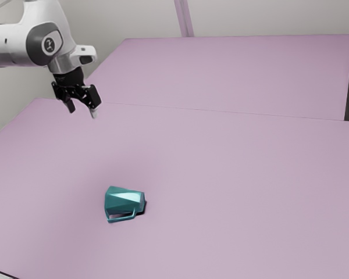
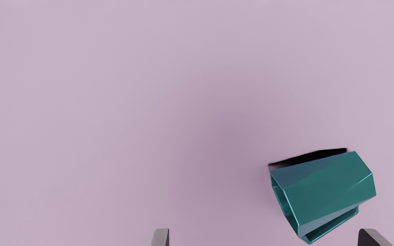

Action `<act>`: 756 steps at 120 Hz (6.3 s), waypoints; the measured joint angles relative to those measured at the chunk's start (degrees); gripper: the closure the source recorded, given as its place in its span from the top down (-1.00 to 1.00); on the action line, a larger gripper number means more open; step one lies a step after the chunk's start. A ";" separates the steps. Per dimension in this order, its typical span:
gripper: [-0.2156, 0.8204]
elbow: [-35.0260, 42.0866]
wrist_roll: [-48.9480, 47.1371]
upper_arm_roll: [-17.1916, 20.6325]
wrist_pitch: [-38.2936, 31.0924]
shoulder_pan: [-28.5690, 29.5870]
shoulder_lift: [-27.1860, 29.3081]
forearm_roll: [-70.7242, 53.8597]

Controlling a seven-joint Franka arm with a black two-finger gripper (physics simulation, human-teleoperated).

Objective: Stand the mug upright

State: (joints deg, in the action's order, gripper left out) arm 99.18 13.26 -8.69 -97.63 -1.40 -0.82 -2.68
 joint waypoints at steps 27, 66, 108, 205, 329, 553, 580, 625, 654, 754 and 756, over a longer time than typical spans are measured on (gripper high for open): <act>0.58 9.36 1.34 -1.36 -5.85 -0.05 6.20 1.96; 0.58 36.43 11.95 -1.41 -23.41 8.32 22.00 13.54; 0.58 54.13 43.95 -1.42 -30.61 12.80 25.10 50.42; 0.58 62.42 85.31 -0.85 -35.39 14.55 18.88 75.38; -0.26 62.47 97.43 4.29 -39.27 10.36 16.10 84.60; -0.93 45.87 46.31 8.41 -24.13 10.61 24.51 14.67; -0.93 46.68 30.89 8.34 -26.14 11.92 23.66 8.85; -0.93 46.22 14.77 8.49 -34.11 11.33 19.06 7.91; -0.93 46.29 8.35 9.99 -41.72 10.20 17.46 10.39; -0.93 46.31 -1.61 11.26 -46.60 6.58 12.97 13.74; -0.93 46.31 -1.70 11.26 -46.68 6.56 12.89 13.75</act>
State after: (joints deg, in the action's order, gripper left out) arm 145.48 11.56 2.56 -144.31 5.16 12.07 11.07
